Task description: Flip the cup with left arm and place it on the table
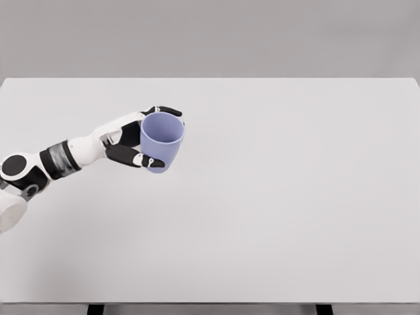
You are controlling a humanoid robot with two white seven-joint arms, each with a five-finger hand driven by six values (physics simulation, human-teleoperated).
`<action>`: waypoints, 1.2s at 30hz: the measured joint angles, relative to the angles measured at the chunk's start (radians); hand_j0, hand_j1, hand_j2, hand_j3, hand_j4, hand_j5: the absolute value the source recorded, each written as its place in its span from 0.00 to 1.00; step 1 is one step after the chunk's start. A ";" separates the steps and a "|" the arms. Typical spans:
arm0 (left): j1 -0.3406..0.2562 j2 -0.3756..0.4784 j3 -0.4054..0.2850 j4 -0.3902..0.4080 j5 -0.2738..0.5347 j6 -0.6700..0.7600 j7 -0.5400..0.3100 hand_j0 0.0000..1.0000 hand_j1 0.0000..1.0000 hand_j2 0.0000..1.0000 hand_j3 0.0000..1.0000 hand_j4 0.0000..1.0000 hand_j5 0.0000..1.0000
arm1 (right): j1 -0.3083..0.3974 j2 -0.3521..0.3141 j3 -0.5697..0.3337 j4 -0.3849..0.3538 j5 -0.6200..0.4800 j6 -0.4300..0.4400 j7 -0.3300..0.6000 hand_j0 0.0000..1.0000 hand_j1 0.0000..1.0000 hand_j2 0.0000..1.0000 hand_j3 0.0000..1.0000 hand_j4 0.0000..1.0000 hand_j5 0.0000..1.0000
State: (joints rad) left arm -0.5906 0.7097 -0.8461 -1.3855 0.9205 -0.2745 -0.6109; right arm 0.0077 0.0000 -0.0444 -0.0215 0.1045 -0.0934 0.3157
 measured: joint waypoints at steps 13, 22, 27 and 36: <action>0.064 -0.079 0.039 0.097 -0.118 -0.071 0.000 0.64 0.64 0.64 0.64 0.64 0.64 | 0.000 0.000 0.000 0.000 0.000 0.000 0.000 1.00 1.00 1.00 1.00 1.00 1.00; 0.086 -0.108 0.040 0.141 -0.173 -0.166 0.000 0.68 0.68 0.68 0.68 0.68 0.68 | 0.000 0.000 0.000 0.000 0.000 0.000 0.000 1.00 1.00 1.00 1.00 1.00 1.00; 0.094 -0.122 0.038 0.174 -0.176 -0.171 0.000 0.70 0.70 0.70 0.70 0.70 0.70 | 0.000 0.000 0.000 0.000 0.000 0.000 0.000 1.00 1.00 1.00 1.00 1.00 1.00; 0.100 -0.128 0.032 0.204 -0.206 -0.173 0.000 0.82 0.82 0.82 0.82 0.82 0.82 | 0.000 0.000 0.000 0.000 0.000 0.000 0.000 1.00 1.00 1.00 1.00 1.00 1.00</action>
State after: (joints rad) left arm -0.4909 0.5813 -0.8141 -1.1816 0.7141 -0.4478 -0.6107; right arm 0.0077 0.0000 -0.0444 -0.0214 0.1045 -0.0934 0.3157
